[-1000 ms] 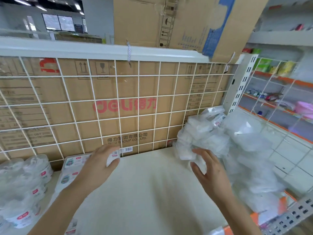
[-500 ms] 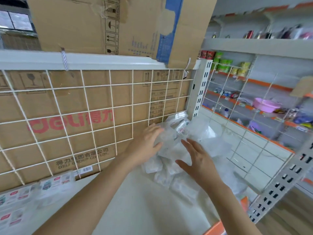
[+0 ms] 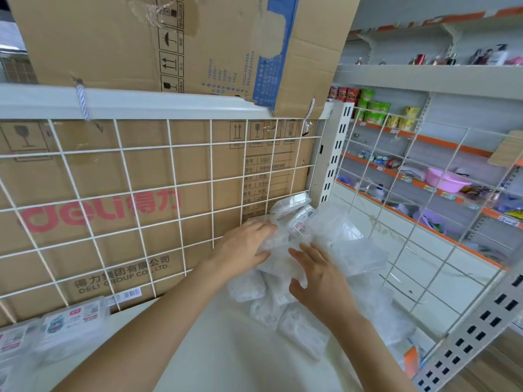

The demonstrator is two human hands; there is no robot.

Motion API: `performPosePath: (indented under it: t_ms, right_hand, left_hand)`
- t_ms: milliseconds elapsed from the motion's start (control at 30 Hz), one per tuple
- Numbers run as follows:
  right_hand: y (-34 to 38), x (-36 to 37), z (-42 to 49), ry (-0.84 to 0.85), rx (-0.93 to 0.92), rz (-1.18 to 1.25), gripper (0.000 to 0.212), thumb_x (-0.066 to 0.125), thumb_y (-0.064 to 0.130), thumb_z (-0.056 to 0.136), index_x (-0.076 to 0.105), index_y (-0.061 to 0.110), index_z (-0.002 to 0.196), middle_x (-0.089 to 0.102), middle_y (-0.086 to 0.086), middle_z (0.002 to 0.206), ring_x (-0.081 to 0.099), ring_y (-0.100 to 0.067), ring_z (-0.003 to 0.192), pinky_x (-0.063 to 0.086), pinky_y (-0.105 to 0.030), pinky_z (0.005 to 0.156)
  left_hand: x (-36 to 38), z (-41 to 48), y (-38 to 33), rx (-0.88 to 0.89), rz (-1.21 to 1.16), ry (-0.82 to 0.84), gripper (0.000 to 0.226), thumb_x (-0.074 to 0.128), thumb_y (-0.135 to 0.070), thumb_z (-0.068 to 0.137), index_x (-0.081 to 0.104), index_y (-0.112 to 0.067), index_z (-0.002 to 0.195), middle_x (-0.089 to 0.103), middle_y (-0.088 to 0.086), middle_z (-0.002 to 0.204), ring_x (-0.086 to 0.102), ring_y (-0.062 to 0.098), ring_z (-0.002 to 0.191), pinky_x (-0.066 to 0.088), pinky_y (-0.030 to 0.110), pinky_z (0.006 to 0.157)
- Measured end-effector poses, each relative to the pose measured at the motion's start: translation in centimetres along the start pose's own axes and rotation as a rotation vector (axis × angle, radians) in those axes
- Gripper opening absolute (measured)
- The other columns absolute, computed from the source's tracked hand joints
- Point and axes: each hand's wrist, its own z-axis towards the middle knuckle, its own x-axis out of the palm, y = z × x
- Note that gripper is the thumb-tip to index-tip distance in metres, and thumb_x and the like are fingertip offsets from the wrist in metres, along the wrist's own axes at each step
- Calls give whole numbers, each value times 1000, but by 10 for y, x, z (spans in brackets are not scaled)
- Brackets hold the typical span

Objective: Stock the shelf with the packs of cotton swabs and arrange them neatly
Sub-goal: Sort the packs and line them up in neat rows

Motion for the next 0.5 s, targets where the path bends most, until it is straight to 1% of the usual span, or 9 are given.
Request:
performPosePath:
  t_ms: [100,167,200,267,333,367,400,467,500]
  right_hand:
    - [0,-9,2,-48,37,145,50,65,3,59,65,9,108,68,-8,101,68,-29,84,56,-33,60]
    - [0,-16,4,-65,60,212,47,64,2,68,62,10,114,68,-7,102,67,-26,80,54,-30,63]
    - [1,-19,5,-80,76,231,44,62,5,72,61,11,116,68,-6,103,66,-24,81,51,-26,66]
    - [5,-27,8,-120,160,309,36,59,11,82,59,14,118,68,-1,95,63,-17,79,45,-20,69]
    - [9,-35,12,-140,295,477,28,59,11,88,57,14,115,63,3,79,58,-7,66,44,-19,66]
    - [11,-38,15,-146,351,592,24,59,11,89,56,13,113,61,4,75,57,-7,62,46,-18,64]
    - [13,-42,17,-158,393,715,20,58,11,90,55,13,110,62,3,76,59,-9,62,49,-20,63]
    - [17,-46,19,-183,467,960,15,57,9,91,53,14,105,68,-3,86,67,-14,74,56,-30,66]
    - [19,-46,18,-184,515,1070,14,55,8,92,53,13,105,69,-7,92,68,-16,80,57,-30,66]
  left_hand:
    - [-2,-4,1,21,-40,-56,47,59,-18,87,50,-13,133,50,2,137,43,18,129,43,34,98]
    - [-5,-6,1,33,-54,-144,44,55,-17,86,53,-13,129,57,3,130,54,21,118,50,35,89]
    - [-8,-8,-1,12,-81,-205,44,52,-20,84,56,-13,127,62,4,124,60,22,109,51,31,83]
    - [-16,-14,-5,-120,-210,-322,42,53,-22,86,58,-15,126,68,2,106,65,22,88,46,23,71]
    - [-26,-23,-9,-267,-405,-408,37,57,-22,87,58,-18,125,66,-5,87,63,17,68,45,19,62]
    - [-32,-28,-12,-323,-535,-443,34,58,-22,88,57,-17,122,66,-7,87,65,13,70,48,19,64]
    - [-38,-34,-15,-364,-676,-468,28,58,-19,90,58,-15,117,67,-7,92,67,8,77,51,18,69]
    - [-50,-47,-20,-422,-914,-523,17,57,-9,92,60,-10,108,71,-8,93,67,2,86,51,16,73]
    - [-55,-56,-21,-450,-1017,-543,15,58,-9,90,61,-12,105,72,-8,90,67,4,88,52,16,72]
